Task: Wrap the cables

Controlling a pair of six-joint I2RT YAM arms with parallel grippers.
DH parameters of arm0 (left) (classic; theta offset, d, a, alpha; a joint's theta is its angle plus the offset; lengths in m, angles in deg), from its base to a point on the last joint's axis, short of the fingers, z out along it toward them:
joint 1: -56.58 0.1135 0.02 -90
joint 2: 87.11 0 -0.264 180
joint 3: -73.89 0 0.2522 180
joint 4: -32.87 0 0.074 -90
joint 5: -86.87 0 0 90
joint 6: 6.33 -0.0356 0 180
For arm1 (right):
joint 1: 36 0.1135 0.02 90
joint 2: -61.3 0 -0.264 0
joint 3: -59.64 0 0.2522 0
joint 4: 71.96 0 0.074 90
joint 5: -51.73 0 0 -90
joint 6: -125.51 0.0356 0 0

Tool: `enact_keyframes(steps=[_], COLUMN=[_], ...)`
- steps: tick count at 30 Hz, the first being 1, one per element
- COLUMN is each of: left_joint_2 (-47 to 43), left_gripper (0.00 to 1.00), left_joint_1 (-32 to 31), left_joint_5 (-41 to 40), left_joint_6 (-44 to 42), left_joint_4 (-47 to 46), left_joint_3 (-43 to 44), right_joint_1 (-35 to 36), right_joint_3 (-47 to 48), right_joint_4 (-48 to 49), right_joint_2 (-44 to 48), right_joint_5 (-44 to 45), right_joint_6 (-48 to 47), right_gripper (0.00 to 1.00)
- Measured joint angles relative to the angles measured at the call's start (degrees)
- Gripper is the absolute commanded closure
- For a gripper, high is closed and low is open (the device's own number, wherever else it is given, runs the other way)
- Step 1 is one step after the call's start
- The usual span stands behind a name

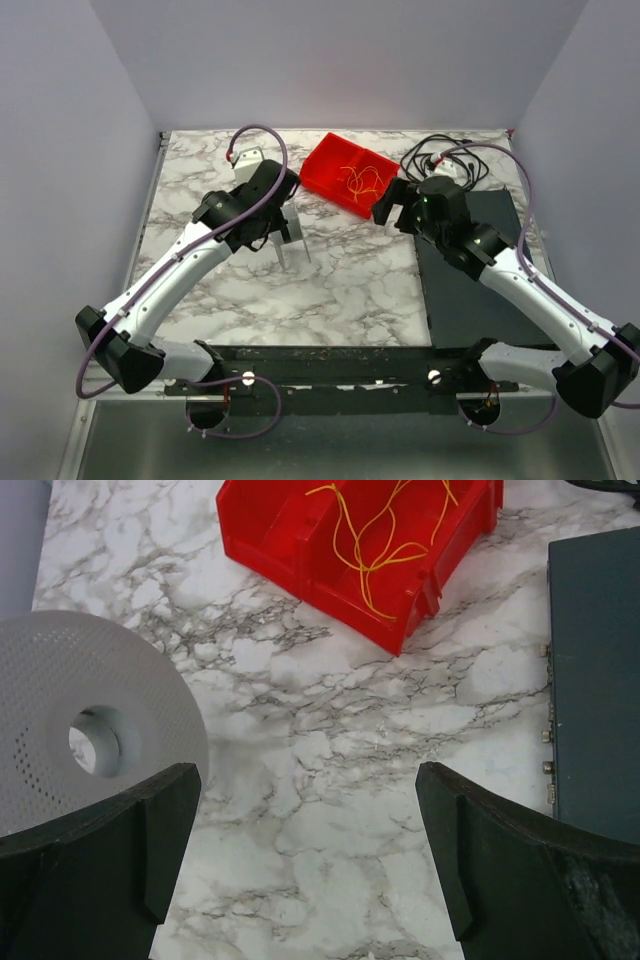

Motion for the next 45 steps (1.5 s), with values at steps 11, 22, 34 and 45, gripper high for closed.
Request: enact_keyframes(steps=[11, 22, 34, 45], left_joint_2=[-1.38, 3.93, 5.53, 5.57], left_gripper=[1.00, 1.00, 0.65, 0.23], left_joint_1=[-3.58, -8.81, -9.40, -9.77], left_joint_5=[14.27, 6.45, 0.87, 0.76], left_joint_6=[-8.66, -10.12, -7.41, -7.34], left_joint_4=[-12.33, -13.16, -13.18, -12.96], left_joint_3=[-5.07, -6.95, -7.87, -7.56], right_joint_1=[0.00, 0.00, 0.00, -0.17], right_joint_3=[9.46, 11.98, 13.22, 16.06], right_joint_4=[-1.07, 0.37, 0.74, 3.82], right_joint_2=[-12.96, -20.52, -25.22, -28.55], right_joint_5=[4.76, 5.09, 3.58, 3.34], right_joint_6=[-0.20, -1.11, -1.62, -3.72], right_gripper=[0.00, 0.00, 0.00, 0.19])
